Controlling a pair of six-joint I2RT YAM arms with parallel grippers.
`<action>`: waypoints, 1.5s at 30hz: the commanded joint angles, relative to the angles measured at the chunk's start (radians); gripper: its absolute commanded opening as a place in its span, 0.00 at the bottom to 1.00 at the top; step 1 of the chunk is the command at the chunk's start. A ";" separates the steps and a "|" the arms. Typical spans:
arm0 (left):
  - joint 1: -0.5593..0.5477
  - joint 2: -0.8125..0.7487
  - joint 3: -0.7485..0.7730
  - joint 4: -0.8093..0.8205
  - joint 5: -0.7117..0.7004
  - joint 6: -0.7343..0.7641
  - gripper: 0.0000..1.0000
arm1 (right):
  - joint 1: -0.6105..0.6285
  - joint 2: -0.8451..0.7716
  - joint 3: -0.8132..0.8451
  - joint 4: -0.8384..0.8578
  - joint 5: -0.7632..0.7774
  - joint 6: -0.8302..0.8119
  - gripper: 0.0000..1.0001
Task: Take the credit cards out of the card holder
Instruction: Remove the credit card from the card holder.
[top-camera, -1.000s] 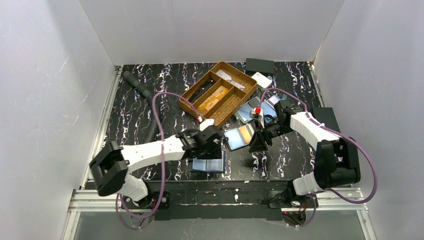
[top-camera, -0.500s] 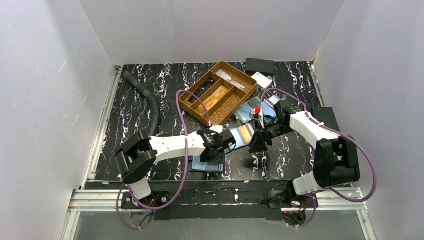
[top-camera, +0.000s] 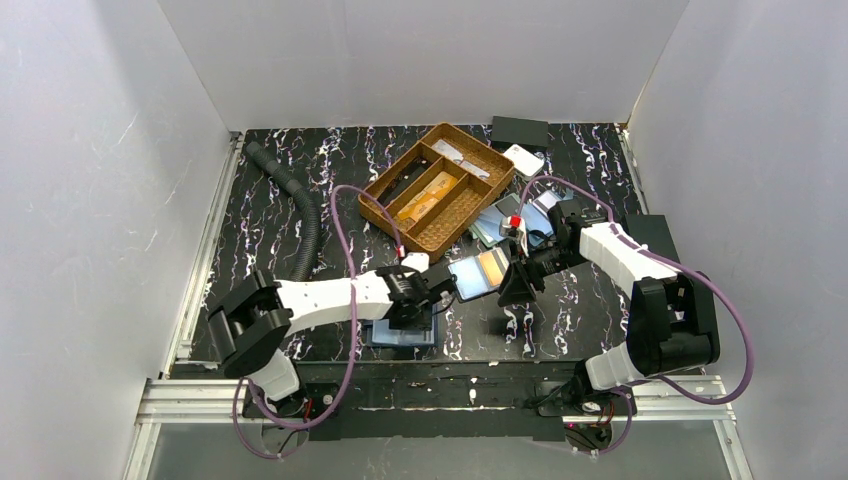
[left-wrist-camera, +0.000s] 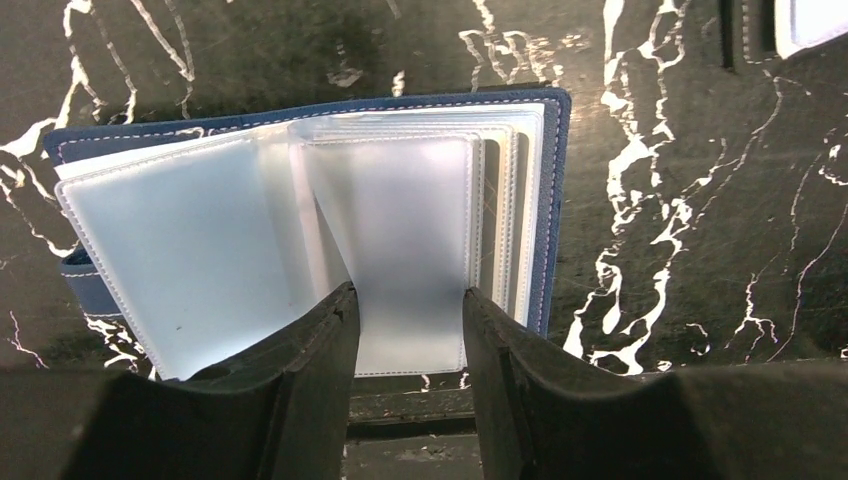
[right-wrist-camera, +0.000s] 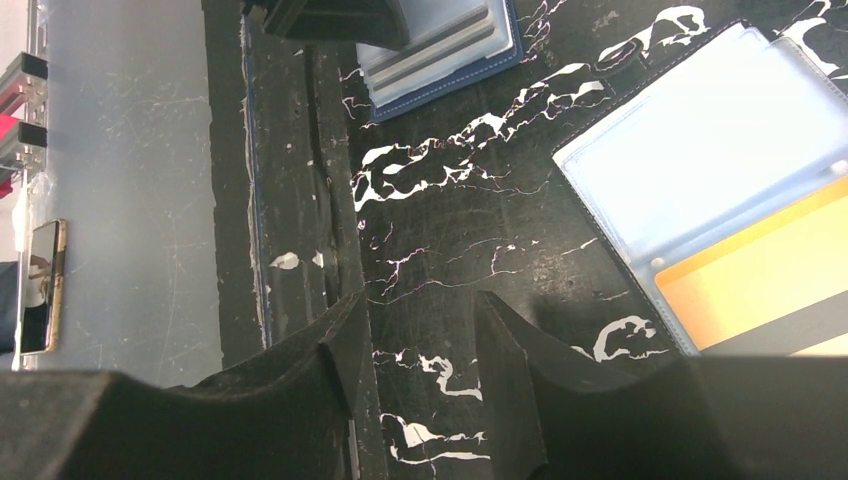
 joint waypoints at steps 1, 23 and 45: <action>0.048 -0.117 -0.118 0.075 0.020 -0.023 0.40 | -0.003 0.003 0.043 -0.028 -0.031 -0.028 0.53; 0.242 -0.447 -0.557 0.558 0.294 -0.068 0.00 | 0.124 0.032 0.041 -0.050 -0.059 -0.059 0.54; 0.264 -0.718 -0.797 0.931 0.375 0.005 0.00 | 0.519 0.233 0.165 0.726 0.188 1.043 0.64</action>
